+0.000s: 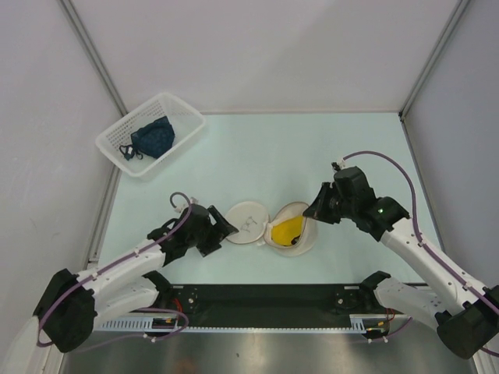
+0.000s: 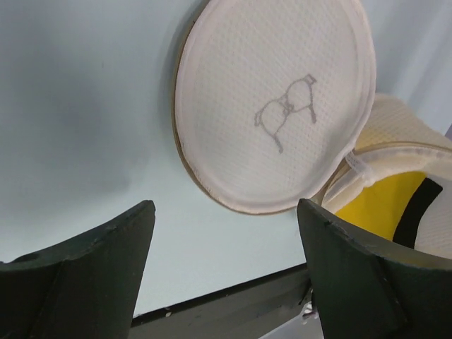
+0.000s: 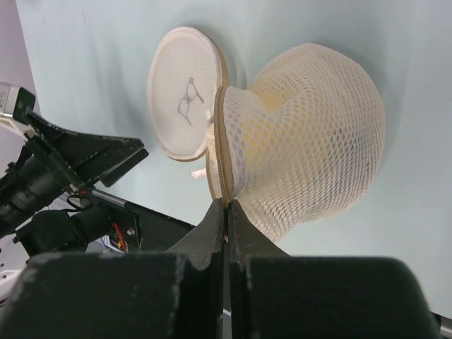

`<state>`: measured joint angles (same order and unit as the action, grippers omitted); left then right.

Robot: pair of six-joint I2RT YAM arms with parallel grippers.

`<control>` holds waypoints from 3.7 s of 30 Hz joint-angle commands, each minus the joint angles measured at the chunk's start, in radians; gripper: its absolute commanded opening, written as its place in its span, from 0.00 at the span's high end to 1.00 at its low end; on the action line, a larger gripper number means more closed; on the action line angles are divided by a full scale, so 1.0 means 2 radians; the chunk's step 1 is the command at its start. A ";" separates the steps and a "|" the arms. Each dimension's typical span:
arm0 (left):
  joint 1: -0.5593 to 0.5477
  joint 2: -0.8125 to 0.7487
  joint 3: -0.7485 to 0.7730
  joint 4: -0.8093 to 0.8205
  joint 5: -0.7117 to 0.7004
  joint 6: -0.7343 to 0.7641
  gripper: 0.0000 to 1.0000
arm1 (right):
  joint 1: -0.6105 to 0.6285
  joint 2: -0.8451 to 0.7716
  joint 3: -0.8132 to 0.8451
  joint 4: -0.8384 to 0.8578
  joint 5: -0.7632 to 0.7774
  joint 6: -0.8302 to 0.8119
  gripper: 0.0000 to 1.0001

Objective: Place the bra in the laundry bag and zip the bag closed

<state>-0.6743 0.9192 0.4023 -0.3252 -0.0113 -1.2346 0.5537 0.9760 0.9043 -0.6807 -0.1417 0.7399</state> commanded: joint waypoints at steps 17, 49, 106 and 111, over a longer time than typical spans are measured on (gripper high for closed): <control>0.014 0.109 0.091 0.116 -0.105 0.137 0.96 | -0.003 -0.004 -0.024 0.030 -0.011 -0.003 1.00; -0.372 0.458 0.602 -0.170 -0.476 0.415 0.96 | -0.120 0.214 0.060 0.113 -0.132 -0.065 0.89; -0.015 0.251 0.158 0.222 0.210 0.275 0.85 | -0.070 0.131 -0.142 0.285 -0.148 -0.022 0.43; -0.043 0.194 0.094 0.277 0.145 0.151 1.00 | -0.076 0.208 -0.044 0.219 -0.149 -0.072 0.38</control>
<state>-0.7284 1.3777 0.6655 0.1177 0.4160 -0.7052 0.4114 1.3083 0.6559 -0.1673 -0.4061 0.7155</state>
